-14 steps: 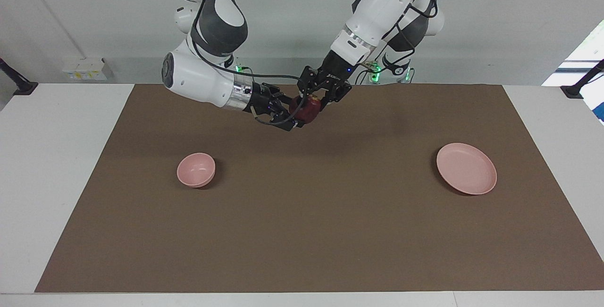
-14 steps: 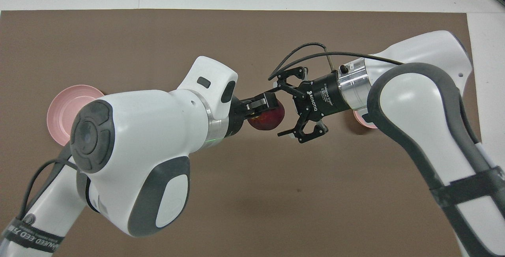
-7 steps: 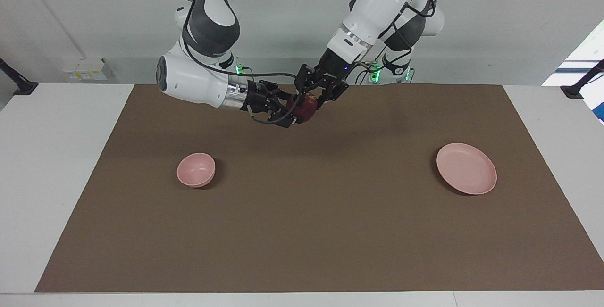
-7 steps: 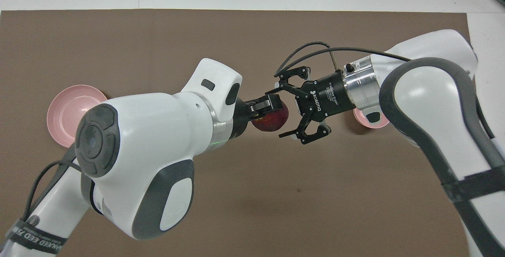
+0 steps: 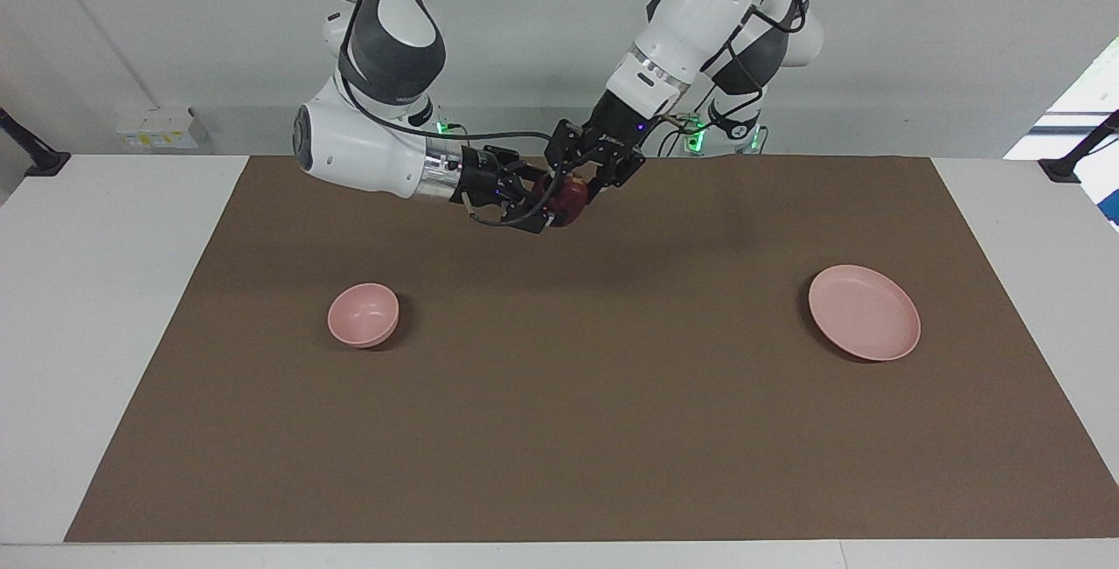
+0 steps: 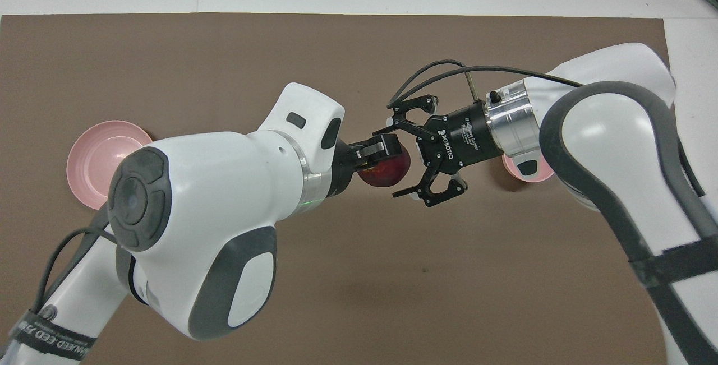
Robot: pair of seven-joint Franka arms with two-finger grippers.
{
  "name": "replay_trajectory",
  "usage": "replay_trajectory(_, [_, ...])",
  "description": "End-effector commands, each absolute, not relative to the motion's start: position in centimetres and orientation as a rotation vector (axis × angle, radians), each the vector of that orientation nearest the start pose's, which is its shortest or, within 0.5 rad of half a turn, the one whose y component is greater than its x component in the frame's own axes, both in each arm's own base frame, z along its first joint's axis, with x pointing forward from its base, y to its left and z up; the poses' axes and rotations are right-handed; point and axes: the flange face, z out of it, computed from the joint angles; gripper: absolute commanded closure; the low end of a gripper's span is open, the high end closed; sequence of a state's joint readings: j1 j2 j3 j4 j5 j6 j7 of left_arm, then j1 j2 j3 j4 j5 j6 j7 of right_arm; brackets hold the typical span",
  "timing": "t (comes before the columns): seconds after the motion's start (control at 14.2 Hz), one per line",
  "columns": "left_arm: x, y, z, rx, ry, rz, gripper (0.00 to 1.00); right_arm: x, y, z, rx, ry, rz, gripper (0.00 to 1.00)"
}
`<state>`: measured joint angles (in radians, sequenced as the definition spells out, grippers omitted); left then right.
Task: Move apple from plate to bowl
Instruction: 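Close the right gripper on the apple held by the left gripper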
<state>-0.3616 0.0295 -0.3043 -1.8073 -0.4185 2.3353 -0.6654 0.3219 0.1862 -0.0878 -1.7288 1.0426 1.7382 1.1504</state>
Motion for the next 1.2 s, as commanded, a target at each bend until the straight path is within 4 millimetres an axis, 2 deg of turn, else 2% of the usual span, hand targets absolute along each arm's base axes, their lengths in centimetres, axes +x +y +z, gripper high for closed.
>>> replay_trajectory(0.0, [48.1,-38.5,58.0,2.493,0.289,0.207,0.93,57.4,22.7,49.9,-1.897,1.252,0.959,0.00])
replay_trajectory(0.35, [48.1,-38.5,57.9,2.496,0.292,0.203,0.92,57.0,23.4,49.8,-1.920,1.246,0.951,0.02])
replay_trajectory(0.42, [48.1,-38.4,57.9,2.497,0.290,0.204,0.92,57.1,23.3,49.8,-1.920,1.245,0.951,0.35])
replay_trajectory(0.49, [48.2,-38.4,57.9,2.496,0.292,0.204,0.92,57.1,23.3,49.8,-1.923,1.238,0.948,0.75])
replay_trajectory(0.56, [48.2,-38.4,57.8,2.497,0.292,0.203,0.92,57.1,23.3,49.9,-1.922,1.239,0.950,1.00])
replay_trajectory(0.85, [48.2,-38.4,57.8,2.498,0.291,0.203,0.91,57.1,23.3,49.8,-1.932,1.234,0.955,1.00])
replay_trajectory(0.92, [48.2,-38.4,57.8,2.499,0.288,0.202,0.85,57.2,23.1,49.8,-1.930,1.235,0.951,1.00])
replay_trajectory(0.99, [48.2,-38.3,57.8,2.500,0.285,0.205,0.68,57.4,22.7,50.0,-1.926,1.237,0.947,1.00])
replay_trajectory(1.06, [48.3,-38.2,57.8,2.498,0.287,0.209,0.31,57.5,22.4,49.9,-1.925,1.237,0.948,1.00])
replay_trajectory(1.13, [48.3,-38.2,58.0,2.502,0.281,0.219,0.00,57.5,22.3,49.8,-1.926,1.234,0.950,1.00])
